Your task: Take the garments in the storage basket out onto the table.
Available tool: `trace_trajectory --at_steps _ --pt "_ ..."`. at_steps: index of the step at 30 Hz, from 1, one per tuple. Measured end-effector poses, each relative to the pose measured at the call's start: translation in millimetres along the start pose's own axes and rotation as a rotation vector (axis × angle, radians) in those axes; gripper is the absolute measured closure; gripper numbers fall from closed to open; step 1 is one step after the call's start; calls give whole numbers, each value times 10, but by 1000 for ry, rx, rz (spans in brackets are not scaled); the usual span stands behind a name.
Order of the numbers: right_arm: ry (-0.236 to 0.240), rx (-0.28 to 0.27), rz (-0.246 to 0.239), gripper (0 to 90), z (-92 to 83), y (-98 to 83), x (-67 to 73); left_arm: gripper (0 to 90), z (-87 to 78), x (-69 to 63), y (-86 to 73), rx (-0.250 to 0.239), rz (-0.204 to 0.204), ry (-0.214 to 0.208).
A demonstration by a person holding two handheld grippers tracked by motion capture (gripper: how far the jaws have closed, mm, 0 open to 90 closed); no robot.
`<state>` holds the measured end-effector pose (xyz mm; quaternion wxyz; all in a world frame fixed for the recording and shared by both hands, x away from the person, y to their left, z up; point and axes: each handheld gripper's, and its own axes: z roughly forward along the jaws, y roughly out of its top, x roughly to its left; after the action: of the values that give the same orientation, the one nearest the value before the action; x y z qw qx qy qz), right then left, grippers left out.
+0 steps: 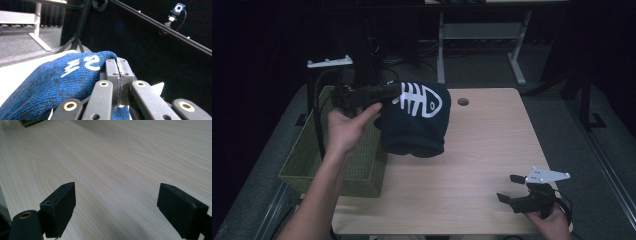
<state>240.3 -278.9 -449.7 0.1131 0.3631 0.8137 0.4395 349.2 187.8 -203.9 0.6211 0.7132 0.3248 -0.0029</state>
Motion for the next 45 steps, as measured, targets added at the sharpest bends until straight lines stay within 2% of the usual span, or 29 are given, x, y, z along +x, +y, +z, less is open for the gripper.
trace_trajectory --at_steps 6,11,15,21,24,26,30,34,39,45 --pt "-10 -12 2 150 -38 -3 -18 899 357 -22 -187 44 -22 -60" --pt "-15 -18 5 150 -59 -7 -25 899 615 -24 -374 88 -33 -86" --pt "-14 -25 5 150 -67 -8 -30 899 831 22 -598 126 -60 -110" --pt "-15 -23 4 151 -72 -8 -28 898 1099 138 -945 190 -106 -126" --pt "-16 -20 2 151 -68 -7 -25 898 1180 185 -1074 219 -124 -126" --pt "-15 -19 0 151 -63 -6 -23 897 1257 231 -1209 255 -132 -114" --pt "-12 -18 3 151 -60 -5 -15 896 1295 308 -1336 268 -158 -115" --pt "-9 -18 -1 155 -54 -1 -9 893 1280 347 -1446 285 -159 -106" --pt "6 -22 -7 157 -34 22 20 889 1255 362 -1597 306 -161 -94" --pt "35 -38 -7 179 -18 72 39 886 1208 362 -1782 329 -173 -104"
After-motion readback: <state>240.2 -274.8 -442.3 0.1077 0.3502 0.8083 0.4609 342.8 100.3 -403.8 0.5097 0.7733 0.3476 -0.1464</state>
